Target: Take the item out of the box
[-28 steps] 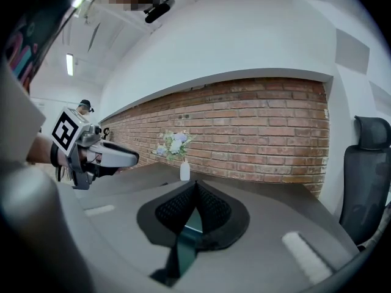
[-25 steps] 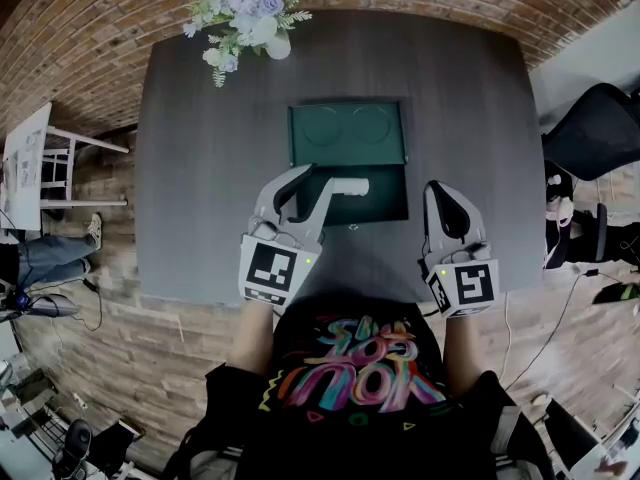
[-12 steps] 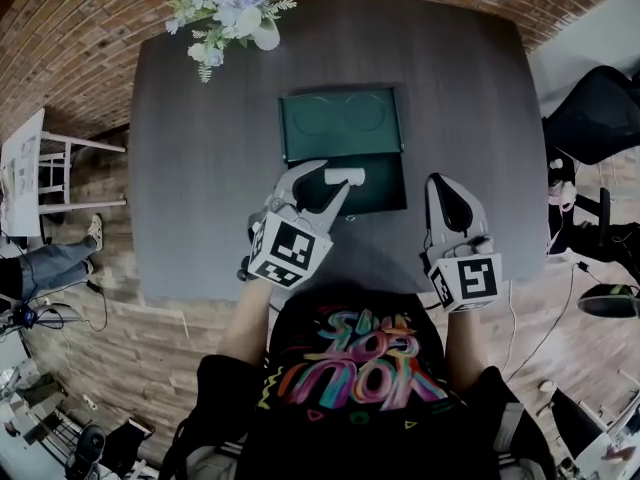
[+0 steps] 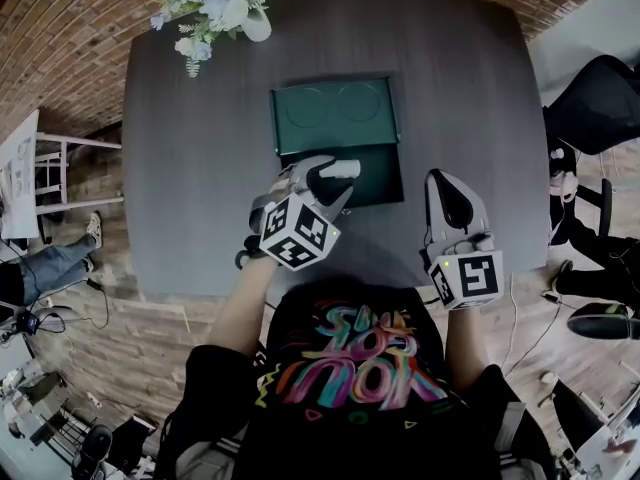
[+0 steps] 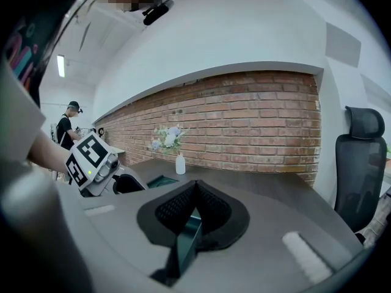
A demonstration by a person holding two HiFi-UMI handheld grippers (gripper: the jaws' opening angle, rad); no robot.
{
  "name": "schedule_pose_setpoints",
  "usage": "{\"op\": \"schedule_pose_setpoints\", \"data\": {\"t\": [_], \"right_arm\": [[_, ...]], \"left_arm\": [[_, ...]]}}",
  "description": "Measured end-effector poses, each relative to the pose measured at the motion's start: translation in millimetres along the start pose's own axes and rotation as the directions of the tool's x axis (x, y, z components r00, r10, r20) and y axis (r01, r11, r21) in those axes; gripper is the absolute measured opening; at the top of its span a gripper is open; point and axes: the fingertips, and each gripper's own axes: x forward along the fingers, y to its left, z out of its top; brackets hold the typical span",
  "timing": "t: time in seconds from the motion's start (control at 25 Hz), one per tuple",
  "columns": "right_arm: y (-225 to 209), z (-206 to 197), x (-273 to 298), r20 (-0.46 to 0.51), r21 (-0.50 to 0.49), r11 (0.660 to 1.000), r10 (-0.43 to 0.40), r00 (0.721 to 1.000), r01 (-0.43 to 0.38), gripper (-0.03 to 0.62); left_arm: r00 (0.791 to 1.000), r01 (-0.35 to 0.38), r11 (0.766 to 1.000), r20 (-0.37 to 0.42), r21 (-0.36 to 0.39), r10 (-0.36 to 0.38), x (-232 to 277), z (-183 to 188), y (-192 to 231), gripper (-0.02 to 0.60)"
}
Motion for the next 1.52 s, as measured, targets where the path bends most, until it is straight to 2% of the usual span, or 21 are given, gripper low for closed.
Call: {"op": "schedule_pose_setpoints", "data": {"t": [0.44, 1.12, 1.36, 1.52], "right_arm": [[-7.9, -6.4, -4.4, -0.005, 0.021, 0.999, -0.023, 1.000, 0.023, 0.002], [-11.3, -10.4, -1.5, -0.015, 0.024, 0.999, -0.038, 0.999, 0.039, 0.002], [-9.9, -11.1, 1.9, -0.019, 0.031, 0.999, -0.040, 0.999, 0.040, 0.002], [-10.5, -12.7, 4.4, -0.020, 0.033, 0.999, -0.036, 0.999, 0.037, 0.002]], "left_arm": [[0.993, 0.033, 0.997, -0.119, 0.064, -0.025, 30.9, -24.5, -3.7, 0.196], [0.962, 0.084, 0.987, -0.270, 0.137, -0.044, 62.5, -55.2, -7.9, 0.210], [0.947, 0.111, 0.988, -0.312, 0.110, -0.072, 69.7, -63.3, -10.7, 0.210], [0.945, 0.123, 0.988, -0.315, 0.098, -0.086, 72.0, -63.9, -12.2, 0.210]]}}
